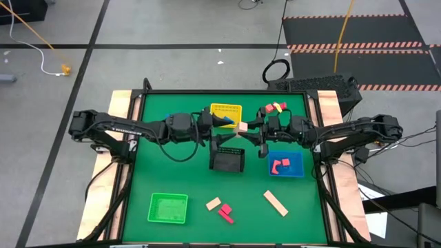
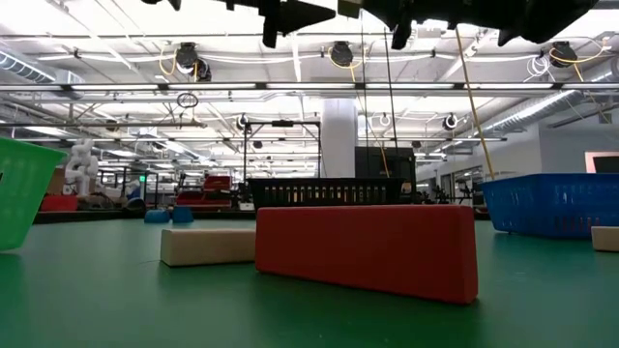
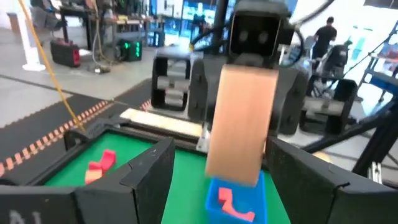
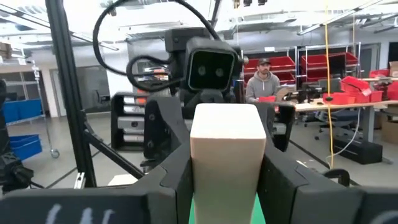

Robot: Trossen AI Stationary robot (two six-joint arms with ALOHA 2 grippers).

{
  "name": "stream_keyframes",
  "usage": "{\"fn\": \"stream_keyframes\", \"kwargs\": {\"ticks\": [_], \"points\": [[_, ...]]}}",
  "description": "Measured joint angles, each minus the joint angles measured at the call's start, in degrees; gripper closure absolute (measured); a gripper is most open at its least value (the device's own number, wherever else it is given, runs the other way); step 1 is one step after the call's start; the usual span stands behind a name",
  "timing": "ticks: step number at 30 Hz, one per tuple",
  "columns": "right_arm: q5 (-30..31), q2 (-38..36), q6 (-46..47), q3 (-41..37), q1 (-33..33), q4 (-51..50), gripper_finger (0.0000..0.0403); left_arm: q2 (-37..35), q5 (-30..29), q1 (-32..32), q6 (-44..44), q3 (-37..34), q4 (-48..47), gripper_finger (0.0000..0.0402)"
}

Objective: Sort & place blocks by color
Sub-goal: Put the right brown block into the green bin

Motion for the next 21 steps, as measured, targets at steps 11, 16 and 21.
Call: {"fn": "stream_keyframes", "kwargs": {"ticks": [11, 16, 21], "points": [[-0.04, 0.51, -0.01, 1.47, 0.15, 0.06, 0.0287, 0.14, 3.15, 0.17, 0.13, -0.02, 0.37, 0.0149], [-2.59, 3.72, 0.97, 4.16, 0.2, 0.03, 0.0287, 1.02, 3.44, 0.17, 1.48, -0.07, 2.57, 0.0149], [-3.16, 7.63, 1.14, 6.32, 0.38, 0.5, 0.0287, 1.52, 3.77, 0.13, 1.28, -0.2, 2.12, 0.0149]]}}
